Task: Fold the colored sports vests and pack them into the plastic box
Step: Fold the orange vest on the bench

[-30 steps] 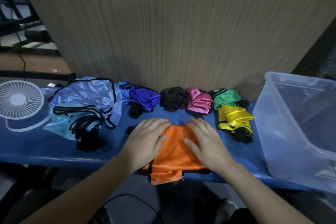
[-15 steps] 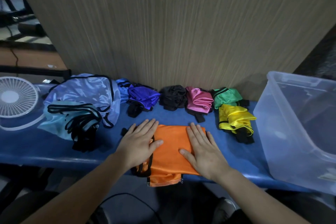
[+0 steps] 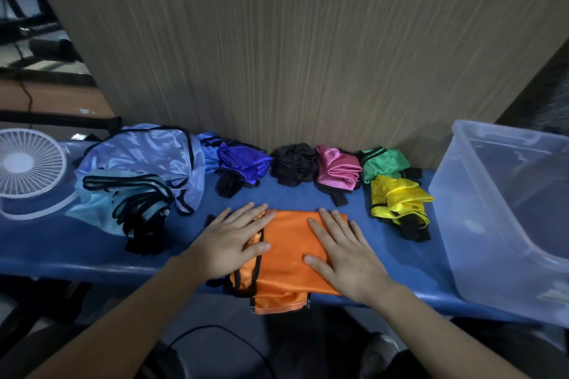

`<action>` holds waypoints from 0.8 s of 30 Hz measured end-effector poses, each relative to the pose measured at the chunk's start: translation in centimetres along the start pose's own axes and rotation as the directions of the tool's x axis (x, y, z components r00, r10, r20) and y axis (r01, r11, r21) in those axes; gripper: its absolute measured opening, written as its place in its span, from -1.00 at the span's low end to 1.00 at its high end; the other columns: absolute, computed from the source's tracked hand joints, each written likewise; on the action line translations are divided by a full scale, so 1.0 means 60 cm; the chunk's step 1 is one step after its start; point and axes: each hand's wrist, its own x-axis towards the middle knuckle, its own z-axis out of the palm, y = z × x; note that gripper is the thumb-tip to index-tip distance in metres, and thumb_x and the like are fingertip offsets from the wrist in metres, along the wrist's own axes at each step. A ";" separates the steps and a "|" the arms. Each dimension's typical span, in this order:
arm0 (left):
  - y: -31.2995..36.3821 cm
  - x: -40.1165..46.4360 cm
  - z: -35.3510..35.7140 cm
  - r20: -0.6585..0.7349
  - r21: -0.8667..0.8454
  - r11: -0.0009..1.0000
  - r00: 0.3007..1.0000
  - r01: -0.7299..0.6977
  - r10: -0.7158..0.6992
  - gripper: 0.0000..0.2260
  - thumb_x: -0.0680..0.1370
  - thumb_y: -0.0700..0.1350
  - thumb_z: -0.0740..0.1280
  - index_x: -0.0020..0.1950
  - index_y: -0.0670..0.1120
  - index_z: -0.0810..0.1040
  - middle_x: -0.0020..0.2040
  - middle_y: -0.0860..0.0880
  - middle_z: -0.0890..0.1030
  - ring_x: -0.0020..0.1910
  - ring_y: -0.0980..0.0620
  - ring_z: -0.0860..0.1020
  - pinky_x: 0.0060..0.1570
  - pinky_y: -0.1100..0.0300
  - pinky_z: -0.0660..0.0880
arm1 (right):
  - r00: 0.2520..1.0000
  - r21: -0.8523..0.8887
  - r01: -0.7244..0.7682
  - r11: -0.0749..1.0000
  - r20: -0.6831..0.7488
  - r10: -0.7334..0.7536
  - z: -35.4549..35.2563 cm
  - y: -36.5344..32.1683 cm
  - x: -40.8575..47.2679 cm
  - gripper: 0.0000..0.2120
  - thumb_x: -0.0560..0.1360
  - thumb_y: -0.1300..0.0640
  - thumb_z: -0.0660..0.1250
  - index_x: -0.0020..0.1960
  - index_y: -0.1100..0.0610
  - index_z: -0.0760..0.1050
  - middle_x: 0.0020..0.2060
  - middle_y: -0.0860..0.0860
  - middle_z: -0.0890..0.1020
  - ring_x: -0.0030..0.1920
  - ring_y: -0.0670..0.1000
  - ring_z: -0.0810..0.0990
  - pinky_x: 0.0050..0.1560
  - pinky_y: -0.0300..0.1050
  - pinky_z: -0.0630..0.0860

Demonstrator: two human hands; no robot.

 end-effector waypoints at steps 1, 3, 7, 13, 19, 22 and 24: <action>0.000 0.000 0.003 -0.006 0.006 1.000 1.000 0.014 -0.014 -0.36 0.51 0.44 -0.21 0.58 0.33 -0.20 0.60 0.31 -0.20 0.54 0.30 -0.30 0.57 0.05 -0.22 | 1.000 -0.009 0.004 1.000 0.003 -0.004 -0.001 0.000 0.001 -0.07 0.39 -0.55 -0.43 0.63 -0.11 -0.17 0.61 -0.09 -0.24 0.59 -0.02 -0.31 0.59 0.13 -0.20; 0.006 -0.001 0.006 -0.032 0.038 0.998 0.998 0.048 -0.047 -0.33 0.50 0.44 -0.23 0.60 0.30 -0.17 0.61 0.28 -0.15 0.58 0.25 -0.23 0.57 0.04 -0.20 | 1.000 -0.013 0.011 1.000 -0.002 -0.012 -0.006 0.001 0.003 -0.07 0.40 -0.55 -0.43 0.64 -0.11 -0.14 0.62 -0.08 -0.20 0.60 -0.02 -0.29 0.59 0.14 -0.18; 0.024 -0.005 0.010 -0.104 0.089 0.987 0.986 0.137 -0.127 -0.27 0.51 0.46 -0.26 0.63 0.20 -0.06 0.63 0.21 -0.01 0.60 0.17 -0.06 0.56 0.00 -0.17 | 0.981 0.151 -0.056 0.987 -0.173 0.082 -0.018 -0.001 0.003 -0.25 0.52 -0.46 -0.10 0.55 -0.06 0.22 0.55 -0.04 0.21 0.56 0.04 0.14 0.54 0.06 0.13; 0.046 -0.011 0.027 -0.289 0.162 0.945 0.930 0.283 -0.229 -0.28 0.57 0.35 -0.14 0.52 -0.02 0.39 0.40 -0.03 0.50 0.37 -0.06 0.45 0.43 -0.04 0.02 | 0.874 0.438 -0.241 0.866 -0.290 0.390 -0.051 -0.004 -0.025 -0.76 0.57 -0.12 0.25 -0.21 -0.04 0.45 -0.26 -0.08 0.50 -0.14 0.12 0.56 -0.19 0.00 0.45; 0.061 -0.002 -0.031 -0.224 0.086 0.947 0.933 0.309 -0.283 -0.24 0.48 0.43 -0.19 0.50 0.08 0.33 0.45 0.02 0.37 0.43 -0.02 0.33 0.48 0.03 0.12 | 0.910 0.536 -0.396 0.745 0.120 0.397 -0.071 -0.004 -0.043 -0.52 0.60 -0.16 0.23 -0.25 0.19 0.59 -0.49 0.07 0.64 -0.51 0.00 0.55 -0.27 -0.07 0.57; 0.049 0.037 -0.048 -0.141 -0.297 0.922 0.944 0.248 -0.299 -0.42 0.60 0.31 0.17 0.53 0.03 0.33 0.43 0.06 0.43 0.41 0.04 0.39 0.40 0.09 0.31 | 0.896 0.682 -0.430 0.592 0.243 0.371 -0.081 -0.013 -0.039 -0.58 0.64 -0.06 0.22 -0.14 0.27 0.58 -0.44 0.14 0.66 -0.53 0.09 0.53 -0.55 -0.20 0.38; 0.046 0.070 -0.057 -0.046 -0.411 0.873 0.950 0.263 -0.308 -0.40 0.59 0.24 0.28 0.54 -0.03 0.34 0.38 0.02 0.49 0.36 0.04 0.45 0.34 0.12 0.38 | 0.888 0.718 -0.440 0.540 0.260 0.378 -0.081 -0.019 -0.036 -0.62 0.63 -0.03 0.23 -0.12 0.26 0.56 -0.42 0.13 0.67 -0.51 0.13 0.54 -0.58 -0.19 0.37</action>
